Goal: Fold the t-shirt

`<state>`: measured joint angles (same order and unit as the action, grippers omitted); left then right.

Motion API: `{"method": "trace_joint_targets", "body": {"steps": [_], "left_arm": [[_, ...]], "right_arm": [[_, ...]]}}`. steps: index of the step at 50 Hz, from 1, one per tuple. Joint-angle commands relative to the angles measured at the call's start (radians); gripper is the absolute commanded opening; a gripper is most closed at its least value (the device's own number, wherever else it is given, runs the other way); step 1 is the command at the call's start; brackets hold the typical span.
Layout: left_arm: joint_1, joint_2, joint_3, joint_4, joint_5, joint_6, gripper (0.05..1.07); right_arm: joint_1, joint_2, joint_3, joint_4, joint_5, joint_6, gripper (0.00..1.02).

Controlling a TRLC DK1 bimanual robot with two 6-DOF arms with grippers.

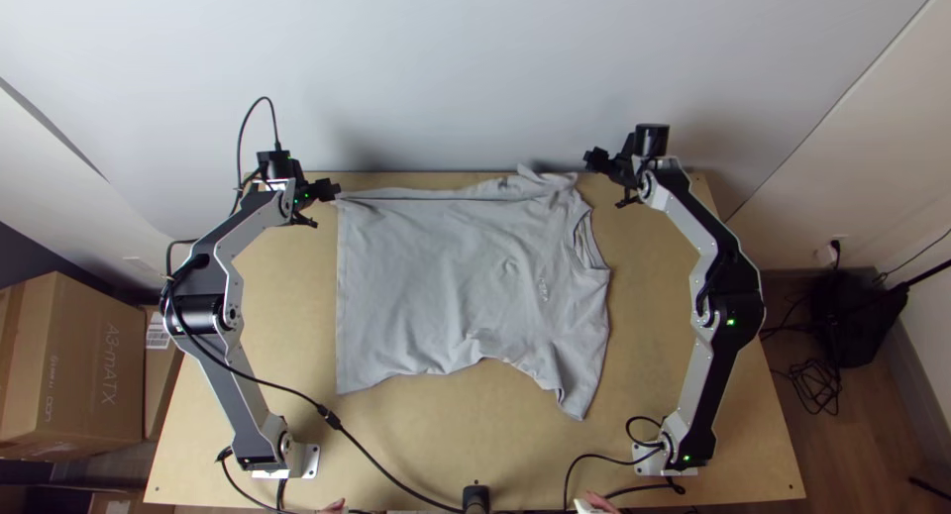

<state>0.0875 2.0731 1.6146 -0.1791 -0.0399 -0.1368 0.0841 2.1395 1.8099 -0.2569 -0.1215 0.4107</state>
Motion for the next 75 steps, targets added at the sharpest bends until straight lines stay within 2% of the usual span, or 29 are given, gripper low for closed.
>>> {"method": "trace_joint_targets", "body": {"steps": [1, 7, 11, 17, 27, 32, 37, 41, 44, 48, 54, 64, 69, 75], "left_arm": [[0.000, -0.051, 0.050, -0.023, -0.017, -0.049, 1.02], [0.003, -0.125, 0.068, -0.088, 0.005, -0.078, 1.02], [0.006, -0.180, 0.082, -0.175, 0.035, -0.098, 1.02], [0.011, -0.278, 0.074, -0.330, 0.156, -0.122, 1.02], [-0.005, -0.545, -0.064, -0.430, 0.212, -0.124, 1.02], [-0.011, -0.656, -0.101, -0.540, 0.250, -0.116, 1.02], [-0.015, -0.739, -0.096, -0.671, 0.252, -0.109, 1.02], [-0.023, -0.826, -0.114, -0.718, 0.252, -0.099, 1.02], [-0.031, -0.893, -0.137, -0.735, 0.252, -0.093, 1.02], [-0.043, -0.967, -0.156, -0.789, 0.252, -0.092, 1.02], [-0.066, -1.064, -0.186, -0.849, 0.241, -0.099, 1.02], [-0.066, -1.142, -0.209, -0.908, 0.236, -0.135, 1.02], [-0.066, -1.160, -0.220, -0.924, 0.235, -0.129, 1.02], [-0.066, -1.174, -0.226, -0.945, 0.233, -0.107, 1.02]], "right_arm": [[-0.020, 0.000, 0.063, -0.074, 0.008, -0.030, 0.99], [-0.043, -0.052, 0.106, -0.278, 0.008, -0.010, 0.99], [-0.055, -0.135, 0.074, -0.343, 0.006, -0.006, 0.99], [-0.086, -0.273, 0.032, -0.472, -0.004, 0.016, 0.99], [-0.149, -0.452, -0.020, -0.800, -0.179, 0.010, 0.99], [-0.162, -0.566, -0.161, -0.907, -0.202, -0.055, 0.98], [-0.185, -0.675, -0.363, -0.932, -0.208, -0.122, 0.97], [-0.210, -0.754, -0.526, -0.947, -0.219, -0.193, 0.82], [-0.228, -0.793, -0.629, -0.946, -0.239, -0.224, 0.68], [-0.257, -0.816, -0.738, -0.941, -0.274, -0.262, 0.54], [-0.288, -0.823, -0.857, -0.933, -0.333, -0.293, 0.54], [-0.273, -0.797, -0.949, -0.855, -0.356, -0.306, 0.54], [-0.251, -0.751, -0.965, -0.840, -0.388, -0.306, 0.53], [-0.219, -0.702, -1.008, -0.789, -0.399, -0.306, 0.53]]}}
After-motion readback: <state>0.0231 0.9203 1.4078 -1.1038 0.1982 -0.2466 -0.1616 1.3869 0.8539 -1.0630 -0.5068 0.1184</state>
